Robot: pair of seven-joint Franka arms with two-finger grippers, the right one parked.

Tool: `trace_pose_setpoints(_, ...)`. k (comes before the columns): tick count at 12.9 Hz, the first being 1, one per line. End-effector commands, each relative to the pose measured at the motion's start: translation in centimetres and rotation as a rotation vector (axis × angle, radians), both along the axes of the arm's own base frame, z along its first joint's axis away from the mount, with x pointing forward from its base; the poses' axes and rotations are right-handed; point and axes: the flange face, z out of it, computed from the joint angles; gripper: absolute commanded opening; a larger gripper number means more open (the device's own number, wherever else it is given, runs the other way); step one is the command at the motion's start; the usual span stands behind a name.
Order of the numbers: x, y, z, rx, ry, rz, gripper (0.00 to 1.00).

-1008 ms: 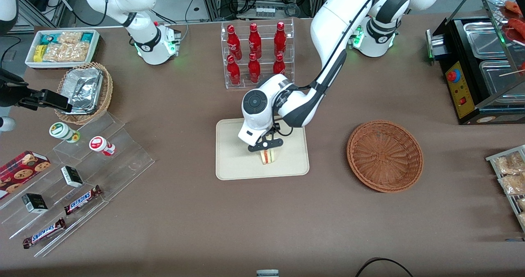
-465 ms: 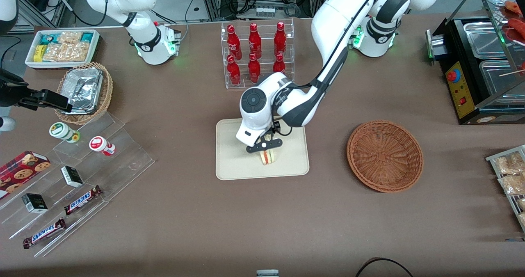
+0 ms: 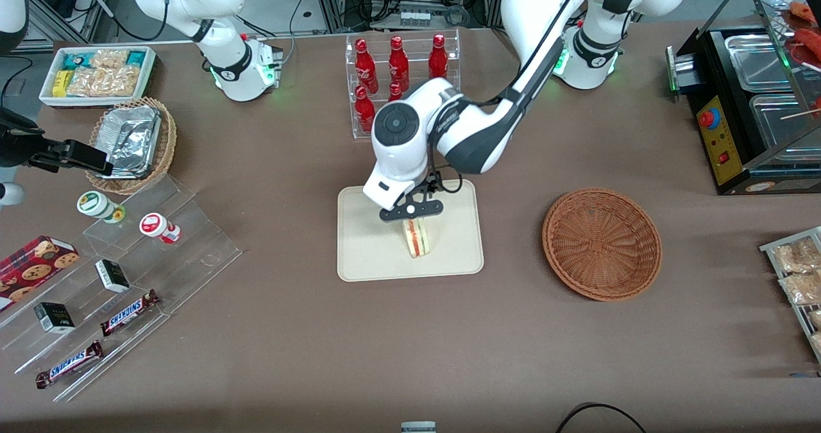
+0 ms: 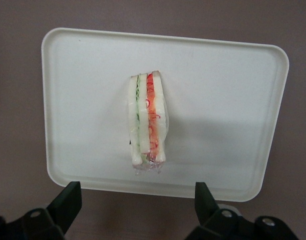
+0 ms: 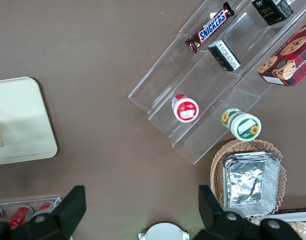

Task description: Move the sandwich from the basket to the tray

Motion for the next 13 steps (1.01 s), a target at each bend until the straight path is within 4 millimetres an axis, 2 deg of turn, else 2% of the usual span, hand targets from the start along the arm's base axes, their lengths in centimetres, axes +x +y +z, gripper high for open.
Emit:
trace_pose_setpoints(1, 1.3, 3.3, 2.8, 0.033, 0.014, 0.008, 1.00)
trace_pose_setpoints(2, 1.8, 4.5, 3.4, 0.044, 0.020, 0.015, 1.00)
trace_pose_setpoints(5, 5.3, 10.5, 5.4, 0.043, 0.045, 0.026, 1.00)
trace_pose_setpoints(6, 5.9, 12.0, 5.3, 0.052, 0.047, 0.008, 1.00)
trace_pose_setpoints(8, 6.5, 15.4, 5.9, 0.057, 0.054, -0.046, 1.00)
trace_pose_setpoints(9, 7.1, 17.8, 6.4, 0.055, 0.058, -0.060, 1.00)
trace_pose_setpoints(13, 7.2, 23.9, 9.3, 0.018, 0.081, -0.135, 1.00)
